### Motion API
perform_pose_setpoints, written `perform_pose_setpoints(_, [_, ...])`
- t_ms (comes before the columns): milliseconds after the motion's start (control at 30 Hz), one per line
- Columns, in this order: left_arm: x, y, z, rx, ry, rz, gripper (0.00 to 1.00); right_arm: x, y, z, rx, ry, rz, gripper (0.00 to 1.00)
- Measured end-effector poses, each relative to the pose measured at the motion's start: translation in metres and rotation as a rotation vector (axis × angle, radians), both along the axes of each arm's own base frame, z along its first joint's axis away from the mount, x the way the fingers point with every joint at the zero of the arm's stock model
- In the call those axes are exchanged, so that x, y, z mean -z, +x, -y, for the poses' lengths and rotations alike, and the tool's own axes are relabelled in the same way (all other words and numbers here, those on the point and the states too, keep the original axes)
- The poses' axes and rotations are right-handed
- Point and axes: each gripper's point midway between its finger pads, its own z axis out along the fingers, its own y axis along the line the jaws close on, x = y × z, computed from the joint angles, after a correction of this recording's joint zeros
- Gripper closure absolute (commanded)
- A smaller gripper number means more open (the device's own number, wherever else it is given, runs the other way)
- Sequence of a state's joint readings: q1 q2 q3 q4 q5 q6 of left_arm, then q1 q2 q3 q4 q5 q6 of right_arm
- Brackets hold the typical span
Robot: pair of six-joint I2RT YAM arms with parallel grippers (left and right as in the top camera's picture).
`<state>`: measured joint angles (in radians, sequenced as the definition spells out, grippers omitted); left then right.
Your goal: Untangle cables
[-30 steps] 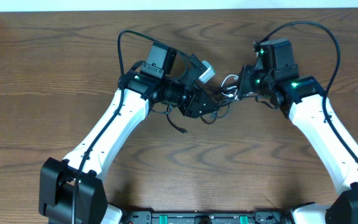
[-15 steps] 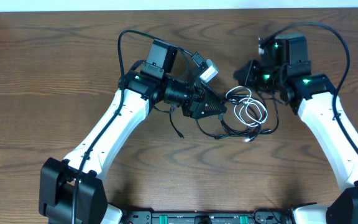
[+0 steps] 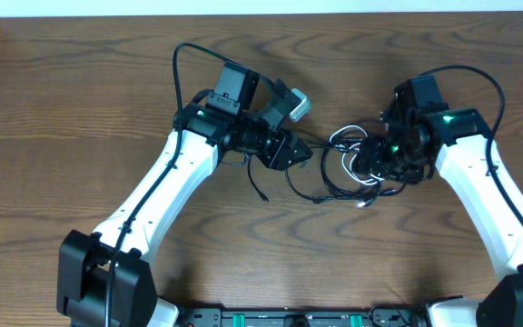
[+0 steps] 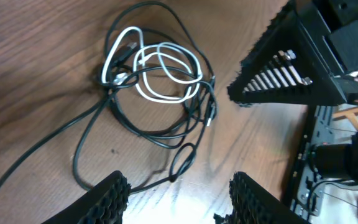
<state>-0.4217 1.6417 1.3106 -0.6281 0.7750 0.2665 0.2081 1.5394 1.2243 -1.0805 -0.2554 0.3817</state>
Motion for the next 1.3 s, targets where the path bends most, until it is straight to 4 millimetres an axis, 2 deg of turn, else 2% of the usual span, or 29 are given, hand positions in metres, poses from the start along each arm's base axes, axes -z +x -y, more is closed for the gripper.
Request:
perform_pose_setpoints(100, [0.002, 0.002, -0.002, -0.01, 0.015, 0.008, 0.47, 0.014, 0.0, 0.008, -0.001, -0.045, 0.009, 0.35])
perform_pose_setpoints(267, [0.005, 0.005, -0.005, -0.025, 0.038, 0.018, 0.46, 0.055, -0.005, 0.016, 0.001, -0.085, 0.023, 0.36])
perform_pose_setpoints(367, [0.005, 0.006, -0.005, -0.027, 0.041, 0.02, 0.46, 0.072, -0.012, 0.019, 0.003, -0.095, 0.02, 0.36])
perform_pose_setpoints(567, [0.005, 0.006, -0.005, -0.028, 0.044, 0.021, 0.47, 0.097, -0.014, 0.02, 0.017, -0.087, 0.054, 0.42])
perform_pose_setpoints(633, [0.005, 0.006, -0.005, -0.028, 0.044, 0.021, 0.47, 0.102, -0.019, 0.021, 0.019, -0.087, 0.041, 0.48])
perform_pose_setpoints(700, [0.005, 0.006, -0.005, -0.028, 0.044, 0.021, 0.46, 0.105, -0.022, 0.021, 0.022, -0.087, 0.034, 0.57])
perform_pose_setpoints(867, [0.005, 0.006, -0.005, -0.028, 0.044, 0.021, 0.46, 0.104, -0.013, 0.019, 0.03, -0.075, 0.075, 0.93])
perform_pose_setpoints(933, [0.005, 0.006, -0.005, -0.028, 0.044, 0.021, 0.47, 0.102, -0.007, 0.017, 0.034, -0.063, 0.1, 0.99])
perform_pose_setpoints(1167, [0.005, 0.006, -0.005, -0.028, 0.044, 0.021, 0.46, 0.097, 0.006, 0.008, 0.033, -0.013, 0.153, 0.99])
perform_pose_setpoints(1300, [0.005, 0.006, -0.005, -0.028, 0.044, 0.021, 0.47, 0.086, 0.022, -0.006, 0.035, 0.081, 0.214, 0.99])
